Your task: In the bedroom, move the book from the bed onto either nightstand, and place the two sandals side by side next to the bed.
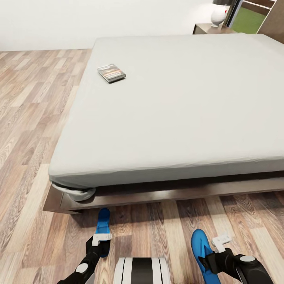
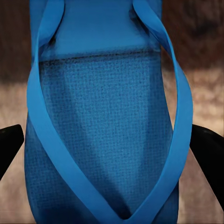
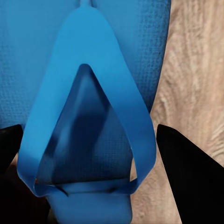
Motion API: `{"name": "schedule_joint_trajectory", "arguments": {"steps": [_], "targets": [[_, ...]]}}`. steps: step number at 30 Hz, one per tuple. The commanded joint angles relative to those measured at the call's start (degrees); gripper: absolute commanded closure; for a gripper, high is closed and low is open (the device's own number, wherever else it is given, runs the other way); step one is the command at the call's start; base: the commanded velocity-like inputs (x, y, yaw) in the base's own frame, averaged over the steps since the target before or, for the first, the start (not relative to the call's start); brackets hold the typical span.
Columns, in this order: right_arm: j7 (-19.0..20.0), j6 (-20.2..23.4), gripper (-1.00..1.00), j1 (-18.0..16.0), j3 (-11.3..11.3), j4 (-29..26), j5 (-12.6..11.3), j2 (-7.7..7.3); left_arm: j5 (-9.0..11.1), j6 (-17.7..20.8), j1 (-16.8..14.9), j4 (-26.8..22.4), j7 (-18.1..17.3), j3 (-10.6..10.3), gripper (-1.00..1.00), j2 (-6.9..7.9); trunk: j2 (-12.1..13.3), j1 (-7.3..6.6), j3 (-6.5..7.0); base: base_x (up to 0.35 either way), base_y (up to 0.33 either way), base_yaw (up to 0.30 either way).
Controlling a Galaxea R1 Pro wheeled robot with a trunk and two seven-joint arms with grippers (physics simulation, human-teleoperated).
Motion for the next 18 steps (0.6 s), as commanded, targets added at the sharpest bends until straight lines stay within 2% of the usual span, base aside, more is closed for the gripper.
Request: {"name": "schedule_joint_trajectory", "arguments": {"steps": [1, 5, 8, 18], "targets": [[0.55, 0.13, 1.0, -0.03, -0.04, -0.03, 0.57, 0.02, 0.29, -0.22, -0.03, 0.03, 0.45, -0.49, 1.0, 0.03, -0.01, -0.01, -0.03, 0.0, 0.0, 0.0], [0.5, 0.13, 1.0, -0.06, -0.04, 0.01, 0.63, 0.04, 0.29, -0.22, -0.05, -0.02, 0.45, -0.49, 1.0, 0.03, -0.01, -0.01, -0.03, 0.0, 0.0, 0.0], [0.48, 0.13, 1.0, -0.07, -0.04, 0.02, 0.61, 0.04, 0.29, -0.22, -0.07, -0.04, 0.45, -0.49, 1.0, 0.03, -0.05, 0.07, -0.7, 0.0, 0.0, 0.0], [0.55, -0.01, 1.0, -0.08, 0.06, -0.04, 0.51, 0.04, 0.29, -0.22, -0.09, -0.29, 0.45, -0.49, 1.0, 0.03, -0.05, 0.07, -0.7, 0.0, 0.0, 0.0]]}}
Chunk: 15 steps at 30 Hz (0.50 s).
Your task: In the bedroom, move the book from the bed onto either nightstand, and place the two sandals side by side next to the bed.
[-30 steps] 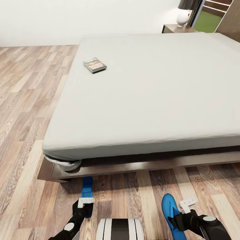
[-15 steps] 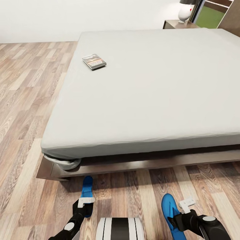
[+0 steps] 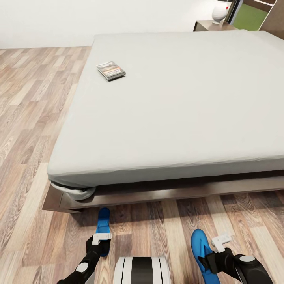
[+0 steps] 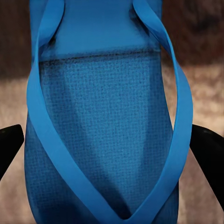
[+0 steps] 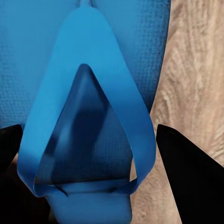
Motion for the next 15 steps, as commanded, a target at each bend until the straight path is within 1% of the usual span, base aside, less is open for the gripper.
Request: {"name": "schedule_joint_trajectory", "arguments": {"steps": [1, 2, 5, 13, 15], "targets": [[0.55, 0.13, 1.0, -0.02, -0.01, -0.07, 0.57, 0.0, 0.29, -0.22, -0.04, 0.02, 0.46, -0.49, 1.0, 0.03, -0.01, -0.01, -0.03, 0.0, 0.0, 0.0], [0.55, 0.12, 1.0, -0.03, 0.0, -0.07, 0.57, 0.0, 0.29, -0.22, -0.04, 0.02, 0.46, -0.49, 1.0, 0.03, -0.01, -0.01, -0.03, 0.0, 0.0, 0.0], [0.55, 0.11, 1.0, -0.05, 0.13, -0.08, 0.57, 0.0, 0.29, -0.22, -0.04, 0.01, 0.46, -0.49, 1.0, 0.03, -0.05, 0.07, -0.7, 0.0, 0.0, 0.0], [0.56, 0.11, 1.0, -0.04, 0.3, -0.03, 0.64, 0.0, 0.29, -0.22, -0.04, 0.01, 0.46, -0.49, 1.0, 0.03, -0.05, 0.07, -0.7, 0.0, 0.0, 0.0], [0.38, -0.67, 1.0, 0.03, -0.37, 0.58, 0.76, -0.66, 0.22, -0.76, -0.31, 0.22, 0.35, -0.35, 1.0, 0.7, -0.05, 0.07, -0.7, 0.0, 0.0, 0.0]]}}
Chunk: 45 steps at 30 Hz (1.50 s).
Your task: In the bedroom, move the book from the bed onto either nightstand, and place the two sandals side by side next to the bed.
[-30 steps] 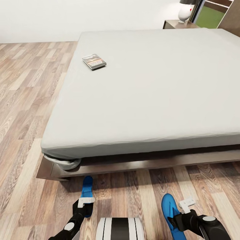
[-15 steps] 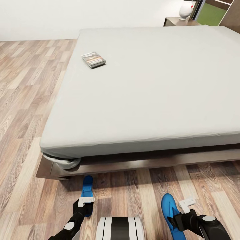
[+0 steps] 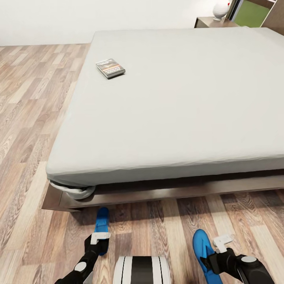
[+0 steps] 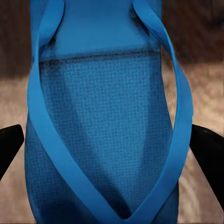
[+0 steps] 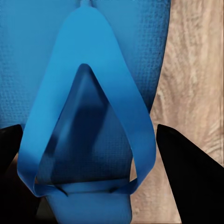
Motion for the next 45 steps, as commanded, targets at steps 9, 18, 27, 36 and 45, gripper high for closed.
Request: {"name": "schedule_joint_trajectory", "arguments": {"steps": [9, 18, 27, 36, 45], "targets": [[0.55, -0.14, 1.0, -0.02, -0.19, -0.07, 0.32, -0.25, 0.22, -0.18, -0.02, -0.01, 0.39, -0.62, 1.0, 0.45, -0.01, -0.01, -0.03, 0.0, 0.0, 0.0], [0.55, -0.14, 1.0, -0.02, -0.19, -0.07, 0.32, -0.25, 0.22, -0.18, -0.02, -0.01, 0.39, -0.62, 1.0, 0.45, -0.01, -0.01, -0.03, 0.0, 0.0, 0.0], [0.68, -0.74, 1.0, 0.02, -0.82, -0.09, 0.36, -0.69, 0.3, 0.45, -0.02, -0.05, 0.42, -0.81, 1.0, 0.74, -0.01, -0.01, -0.03, 0.0, 0.0, 0.0], [0.9, -1.87, 1.0, 0.06, -6.08, -0.12, 0.4, -1.16, 0.35, 1.52, -0.02, -0.15, 0.44, -0.89, 1.0, 1.04, -0.01, -0.01, -0.03, 0.0, 0.0, 0.0], [0.94, -1.93, 1.0, 0.06, -6.3, -0.39, 0.4, -1.18, 0.3, 1.59, -0.02, -0.34, 0.46, -0.89, 1.0, 1.05, -0.01, -0.01, -0.03, 0.0, 0.0, 0.0]]}}
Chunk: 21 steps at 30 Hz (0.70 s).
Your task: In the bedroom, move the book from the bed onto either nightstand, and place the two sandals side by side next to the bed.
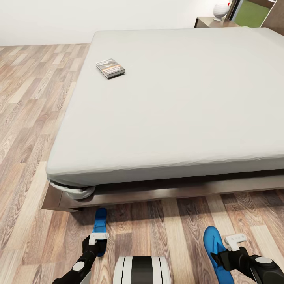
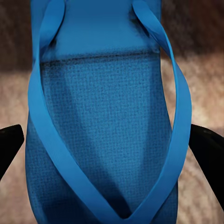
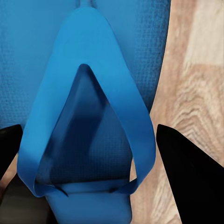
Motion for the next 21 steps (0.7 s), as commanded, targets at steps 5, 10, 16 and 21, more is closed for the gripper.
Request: {"name": "schedule_joint_trajectory", "arguments": {"steps": [5, 10, 16, 21], "targets": [[0.51, 0.14, 1.0, -0.03, -0.06, -0.09, 0.57, 0.05, 0.28, -0.17, -0.03, -0.02, 0.4, -0.49, 1.0, 0.05, -0.01, -0.01, -0.03, 0.0, 0.0, 0.0], [0.5, 0.14, 1.0, -0.03, -0.06, -0.11, 0.57, 0.08, 0.3, -0.17, -0.03, -0.01, 0.41, -0.49, 1.0, 0.05, -0.01, -0.01, -0.03, 0.0, 0.0, 0.0], [0.5, 0.14, 1.0, -0.03, -0.06, -0.07, 0.57, 0.09, 0.36, -0.17, -0.03, -0.06, 0.41, -0.49, 1.0, 0.05, -0.01, -0.01, -0.03, 0.0, 0.0, 0.0], [0.5, 0.14, 1.0, -0.03, 0.0, -0.06, 0.57, 0.09, 0.37, -0.17, -0.03, -0.03, 0.42, -0.49, 1.0, 0.05, -0.01, -0.01, -0.03, 0.0, 0.0, 0.0]]}}
